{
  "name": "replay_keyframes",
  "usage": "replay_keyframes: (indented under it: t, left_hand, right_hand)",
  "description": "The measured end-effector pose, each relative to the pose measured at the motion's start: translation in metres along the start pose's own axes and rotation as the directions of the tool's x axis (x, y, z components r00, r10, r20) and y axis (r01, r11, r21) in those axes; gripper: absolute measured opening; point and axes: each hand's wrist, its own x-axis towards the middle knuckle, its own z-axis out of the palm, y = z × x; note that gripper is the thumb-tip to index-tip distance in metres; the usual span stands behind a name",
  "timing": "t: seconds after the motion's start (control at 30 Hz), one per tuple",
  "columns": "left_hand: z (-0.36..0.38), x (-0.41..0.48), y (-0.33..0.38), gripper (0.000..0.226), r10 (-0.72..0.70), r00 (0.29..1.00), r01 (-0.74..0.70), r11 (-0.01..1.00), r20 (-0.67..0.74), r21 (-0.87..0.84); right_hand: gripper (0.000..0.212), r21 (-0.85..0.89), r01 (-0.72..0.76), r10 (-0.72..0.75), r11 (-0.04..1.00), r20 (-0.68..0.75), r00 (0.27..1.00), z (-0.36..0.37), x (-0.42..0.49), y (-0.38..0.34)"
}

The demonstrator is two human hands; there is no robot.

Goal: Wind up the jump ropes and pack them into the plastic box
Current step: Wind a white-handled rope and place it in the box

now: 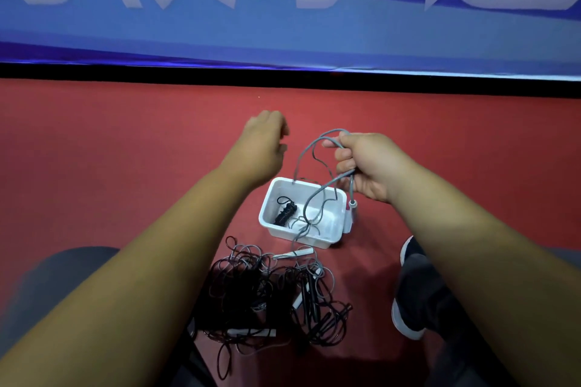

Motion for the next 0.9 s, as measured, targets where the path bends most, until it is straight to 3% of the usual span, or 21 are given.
replay_keyframes:
  t: [0.07,0.1,0.17,0.23,0.27,0.33,0.43,0.53,0.63,0.77,0.9]
  left_hand:
    - [0.0,-0.005,0.012,0.028,-0.048,0.961,0.128,0.95,0.272,-0.285]
    - [0.0,-0.009,0.016,0.038,-0.016,0.893,0.216,0.892,0.45,-0.397]
    - [-0.001,-0.018,0.02,0.054,0.105,0.717,0.288,0.855,0.689,-0.431]
    - [0.0,-0.026,0.022,0.052,0.183,0.606,0.271,0.868,0.775,-0.416]
    - [0.0,-0.028,0.023,0.042,0.188,0.598,0.252,0.878,0.779,-0.406]
    - [0.002,-0.03,0.022,0.023,0.16,0.627,0.268,0.875,0.762,-0.404]
    - [0.001,-0.03,0.023,0.023,0.082,0.645,0.441,0.773,0.76,-0.457]
    - [-0.006,-0.025,0.027,0.018,0.017,0.699,0.521,0.673,0.715,-0.525]
    - [-0.016,-0.018,0.035,0.006,-0.037,0.755,0.586,0.487,0.655,-0.648]
    - [-0.025,-0.013,0.043,0.009,-0.129,0.797,0.603,0.212,0.59,-0.769]
    - [-0.029,-0.006,0.045,0.018,-0.216,0.798,0.571,-0.027,0.562,-0.821]
  right_hand:
    - [0.032,0.103,-0.032,0.033,0.994,-0.011,0.999,-0.001,0.001,-0.003]
    - [0.033,0.157,-0.041,0.044,0.987,-0.02,0.999,-0.002,0.002,-0.005]
    - [0.036,0.245,-0.04,0.054,0.969,-0.05,0.997,-0.005,0.004,-0.007]
    - [0.037,0.313,-0.033,0.061,0.949,-0.08,0.995,-0.009,0.007,-0.009]
    - [0.037,0.347,-0.029,0.065,0.938,-0.09,0.994,-0.01,0.008,-0.01]
    - [0.036,0.397,-0.018,0.069,0.918,-0.113,0.991,-0.012,0.011,-0.011]
    - [0.026,0.414,0.023,0.042,0.91,-0.149,0.988,-0.013,0.012,-0.013]
    - [0.023,0.408,0.046,0.019,0.912,-0.155,0.988,-0.013,0.01,-0.013]
    - [0.044,0.398,0.004,0.06,0.917,-0.148,0.987,-0.013,0.007,-0.012]
    - [0.086,0.348,-0.065,0.091,0.935,-0.059,0.994,-0.015,0.007,-0.008]
    - [0.084,0.153,-0.099,0.081,0.983,0.126,0.989,-0.006,0.004,-0.002]
